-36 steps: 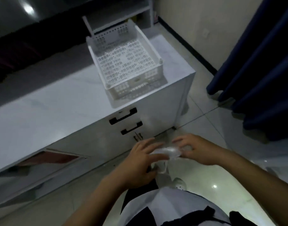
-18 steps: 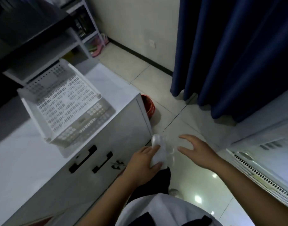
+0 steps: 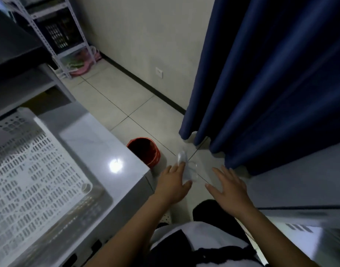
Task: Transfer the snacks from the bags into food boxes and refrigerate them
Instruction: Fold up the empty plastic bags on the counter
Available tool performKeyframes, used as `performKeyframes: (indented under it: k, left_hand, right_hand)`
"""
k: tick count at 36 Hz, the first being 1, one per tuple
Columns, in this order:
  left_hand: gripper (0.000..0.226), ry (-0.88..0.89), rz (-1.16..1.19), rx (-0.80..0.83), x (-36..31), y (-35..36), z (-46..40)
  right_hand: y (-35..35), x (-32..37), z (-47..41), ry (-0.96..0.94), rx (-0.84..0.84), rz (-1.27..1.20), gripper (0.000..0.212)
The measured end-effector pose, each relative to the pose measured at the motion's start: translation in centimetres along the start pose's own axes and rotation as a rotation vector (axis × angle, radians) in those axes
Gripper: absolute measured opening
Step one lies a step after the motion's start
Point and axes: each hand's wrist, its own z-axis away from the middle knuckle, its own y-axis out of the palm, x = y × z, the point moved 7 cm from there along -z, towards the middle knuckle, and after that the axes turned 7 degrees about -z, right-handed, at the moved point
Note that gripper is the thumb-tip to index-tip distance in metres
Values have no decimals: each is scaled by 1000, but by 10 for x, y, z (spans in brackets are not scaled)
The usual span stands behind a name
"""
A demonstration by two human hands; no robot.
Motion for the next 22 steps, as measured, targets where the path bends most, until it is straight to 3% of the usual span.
performKeyframes:
  k: [10,22]
  left_hand:
    - [82,-169,17,3,24,-23,-101]
    - [71,-763,279,-25,77,-43,-169]
  right_hand:
    - [-30,18,-140,-57,141,15,66]
    - [-65,70,-345,-330,496,244,67]
